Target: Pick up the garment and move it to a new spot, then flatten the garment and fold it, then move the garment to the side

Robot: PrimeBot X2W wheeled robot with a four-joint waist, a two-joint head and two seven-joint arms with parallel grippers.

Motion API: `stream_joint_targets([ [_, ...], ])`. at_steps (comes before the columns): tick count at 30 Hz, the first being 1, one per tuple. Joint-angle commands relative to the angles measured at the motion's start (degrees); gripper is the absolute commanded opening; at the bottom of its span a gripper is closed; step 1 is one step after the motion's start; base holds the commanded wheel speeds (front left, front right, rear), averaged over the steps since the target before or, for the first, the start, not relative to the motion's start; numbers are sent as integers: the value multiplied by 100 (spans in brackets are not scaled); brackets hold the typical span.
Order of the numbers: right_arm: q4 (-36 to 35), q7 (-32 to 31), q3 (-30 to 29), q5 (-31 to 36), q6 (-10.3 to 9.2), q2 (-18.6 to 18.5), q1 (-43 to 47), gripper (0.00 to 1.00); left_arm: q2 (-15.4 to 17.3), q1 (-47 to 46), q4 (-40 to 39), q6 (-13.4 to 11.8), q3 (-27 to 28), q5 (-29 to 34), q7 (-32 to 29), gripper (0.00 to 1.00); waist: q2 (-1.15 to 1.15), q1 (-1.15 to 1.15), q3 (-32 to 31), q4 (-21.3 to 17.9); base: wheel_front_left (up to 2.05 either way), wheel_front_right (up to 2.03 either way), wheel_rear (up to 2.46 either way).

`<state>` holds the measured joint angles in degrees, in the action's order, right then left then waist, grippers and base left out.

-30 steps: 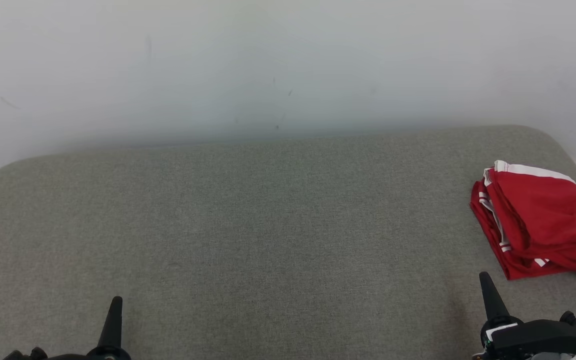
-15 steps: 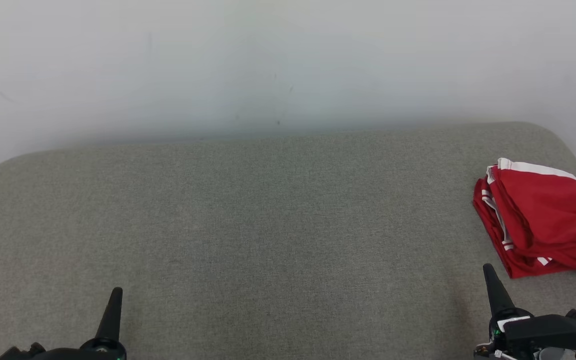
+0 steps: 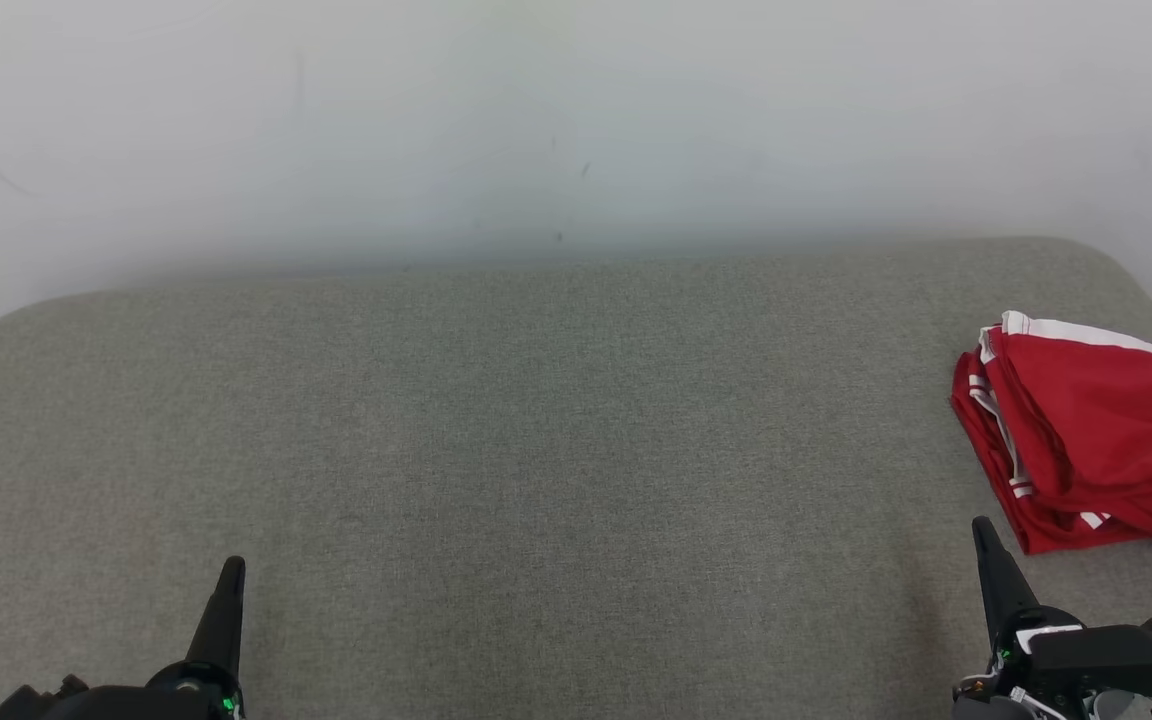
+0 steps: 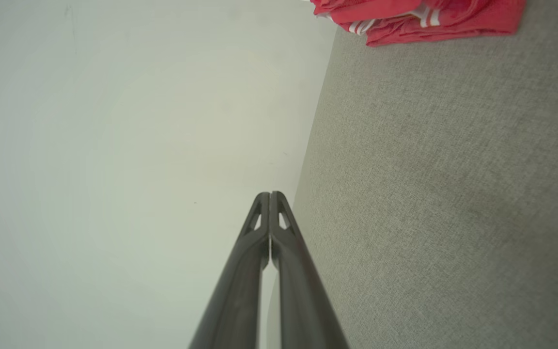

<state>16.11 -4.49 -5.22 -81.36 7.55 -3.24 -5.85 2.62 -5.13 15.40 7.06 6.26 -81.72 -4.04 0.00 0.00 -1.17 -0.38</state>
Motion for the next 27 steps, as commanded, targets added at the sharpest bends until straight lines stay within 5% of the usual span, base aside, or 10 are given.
stream_joint_targets([
  [1,-47,-17,-26,-115,-9,8,-68,0,32,-78,-51,22,22,-131,-25,0,0,0,6,2,0,0,0],
  [27,-199,-228,-155,-1101,-12,43,-87,0,42,-159,-118,53,46,-1074,-277,0,0,0,123,38,0,0,0],
])
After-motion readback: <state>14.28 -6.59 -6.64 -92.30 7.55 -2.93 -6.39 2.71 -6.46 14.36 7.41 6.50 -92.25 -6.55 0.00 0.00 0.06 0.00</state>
